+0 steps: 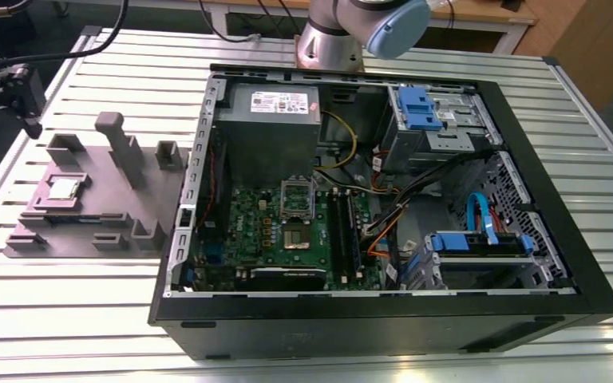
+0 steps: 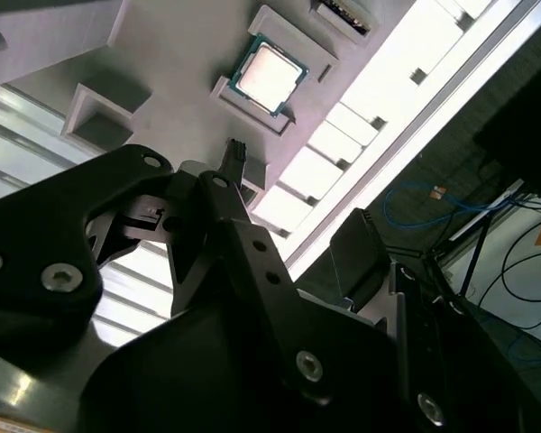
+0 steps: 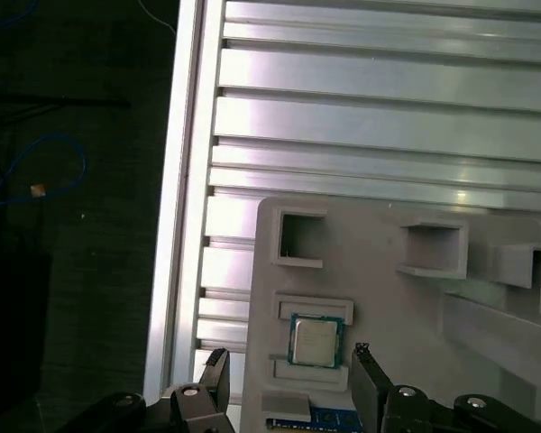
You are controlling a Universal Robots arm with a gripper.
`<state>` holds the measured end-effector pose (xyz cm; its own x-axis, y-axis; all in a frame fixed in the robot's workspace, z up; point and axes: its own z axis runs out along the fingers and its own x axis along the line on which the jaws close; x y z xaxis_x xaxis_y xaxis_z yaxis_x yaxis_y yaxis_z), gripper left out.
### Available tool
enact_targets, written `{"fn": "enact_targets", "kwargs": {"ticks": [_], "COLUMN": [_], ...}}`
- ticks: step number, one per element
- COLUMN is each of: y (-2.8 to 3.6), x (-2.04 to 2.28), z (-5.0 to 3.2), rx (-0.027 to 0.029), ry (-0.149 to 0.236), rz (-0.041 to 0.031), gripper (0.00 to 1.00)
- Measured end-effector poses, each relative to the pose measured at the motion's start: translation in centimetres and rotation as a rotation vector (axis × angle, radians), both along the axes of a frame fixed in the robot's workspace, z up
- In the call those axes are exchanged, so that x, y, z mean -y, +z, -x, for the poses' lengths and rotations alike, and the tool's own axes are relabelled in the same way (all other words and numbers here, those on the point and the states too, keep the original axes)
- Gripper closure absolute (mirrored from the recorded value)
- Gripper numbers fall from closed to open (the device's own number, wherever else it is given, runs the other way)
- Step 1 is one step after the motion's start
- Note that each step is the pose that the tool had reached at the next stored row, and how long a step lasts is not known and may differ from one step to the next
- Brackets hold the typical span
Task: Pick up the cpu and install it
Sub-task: 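Pick up the cpu and move it towards the insertion slot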
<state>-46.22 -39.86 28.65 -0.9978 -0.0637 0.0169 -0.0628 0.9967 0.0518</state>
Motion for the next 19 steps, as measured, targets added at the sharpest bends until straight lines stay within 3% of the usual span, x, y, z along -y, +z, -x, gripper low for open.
{"fn": "enact_targets", "kwargs": {"ticks": [9,19], "y": [-1.46,-1.59], "x": [0.23,0.23], "z": [-0.86,-0.93], "rx": [0.0001,-0.0001], "ry": [0.000,0.000], "rz": [-0.0001,0.0000], "gripper": [0.35,0.35]}}
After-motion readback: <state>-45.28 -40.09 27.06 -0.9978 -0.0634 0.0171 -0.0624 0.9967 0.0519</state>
